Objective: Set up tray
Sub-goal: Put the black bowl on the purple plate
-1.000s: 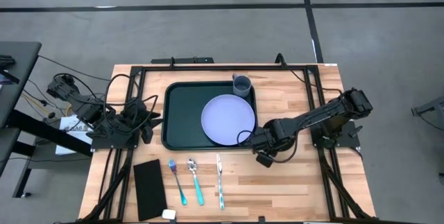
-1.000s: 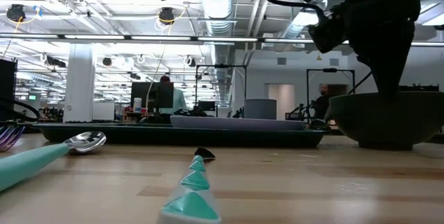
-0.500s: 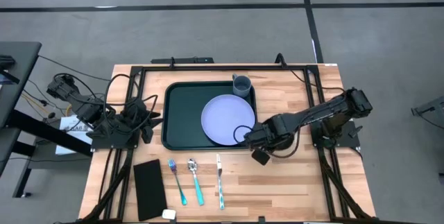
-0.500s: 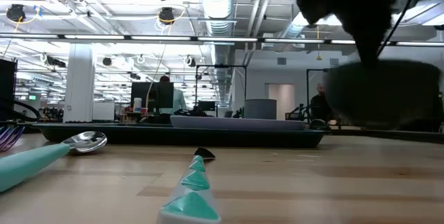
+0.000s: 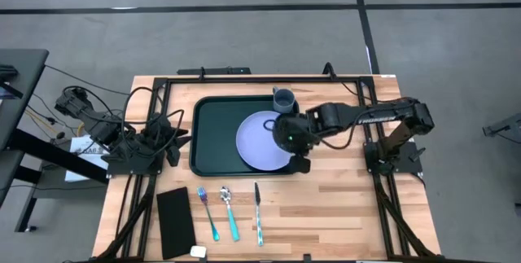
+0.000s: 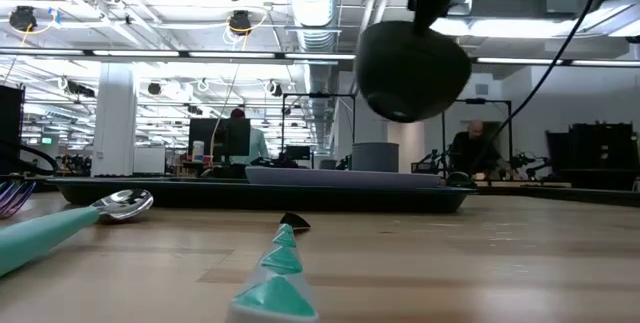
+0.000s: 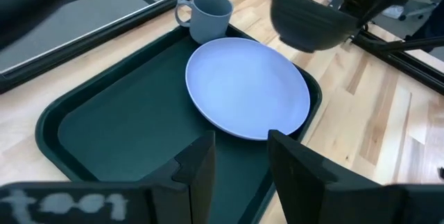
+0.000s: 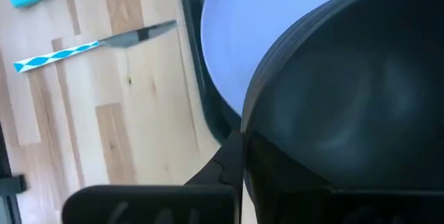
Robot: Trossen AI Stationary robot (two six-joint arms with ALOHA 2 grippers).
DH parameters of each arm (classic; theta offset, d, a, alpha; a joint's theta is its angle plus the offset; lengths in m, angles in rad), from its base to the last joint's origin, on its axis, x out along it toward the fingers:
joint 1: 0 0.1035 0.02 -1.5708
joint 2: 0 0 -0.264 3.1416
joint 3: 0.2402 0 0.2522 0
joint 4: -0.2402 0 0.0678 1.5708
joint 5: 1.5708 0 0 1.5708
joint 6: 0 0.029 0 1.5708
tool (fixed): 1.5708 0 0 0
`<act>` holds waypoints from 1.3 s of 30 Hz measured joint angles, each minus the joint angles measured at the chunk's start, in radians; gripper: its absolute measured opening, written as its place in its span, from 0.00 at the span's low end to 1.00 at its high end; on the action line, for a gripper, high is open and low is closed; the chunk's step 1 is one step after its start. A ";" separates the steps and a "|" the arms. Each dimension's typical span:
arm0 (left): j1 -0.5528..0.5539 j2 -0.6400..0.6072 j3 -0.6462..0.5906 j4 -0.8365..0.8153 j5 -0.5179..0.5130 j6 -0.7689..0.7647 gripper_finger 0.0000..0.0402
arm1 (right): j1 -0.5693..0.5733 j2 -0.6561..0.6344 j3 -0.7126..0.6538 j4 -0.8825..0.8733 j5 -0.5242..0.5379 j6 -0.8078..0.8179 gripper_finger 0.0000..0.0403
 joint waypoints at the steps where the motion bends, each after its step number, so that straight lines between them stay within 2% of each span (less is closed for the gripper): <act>1: 0.000 0.000 0.000 0.000 0.000 -0.001 0.30 | -0.012 0.002 0.000 0.009 -0.010 -0.023 0.00; 4: 0.000 0.000 0.000 0.000 -0.001 -0.015 0.30 | -0.046 0.061 0.023 0.013 -0.021 -0.078 0.00; 6: 0.000 0.000 0.000 0.000 -0.001 -0.023 0.30 | -0.058 0.127 0.057 -0.053 -0.023 -0.123 0.00; 13: 0.000 0.001 0.000 -0.002 -0.001 -0.042 0.30 | -0.052 0.357 0.301 -0.193 0.036 -0.240 0.00; 20: 0.000 0.000 0.000 -0.003 -0.001 -0.044 0.30 | -0.058 0.475 0.460 -0.225 0.034 -0.263 0.00; 25: 0.000 0.000 0.000 -0.003 0.002 -0.045 0.30 | -0.058 0.533 0.480 -0.234 -0.002 -0.269 0.00; 33: 0.000 0.000 0.000 -0.003 0.002 -0.045 0.30 | -0.055 0.575 0.480 -0.212 0.009 -0.277 0.00; 39: 0.000 0.000 0.000 -0.003 0.003 -0.045 0.30 | -0.063 0.570 0.480 -0.192 0.009 -0.252 0.07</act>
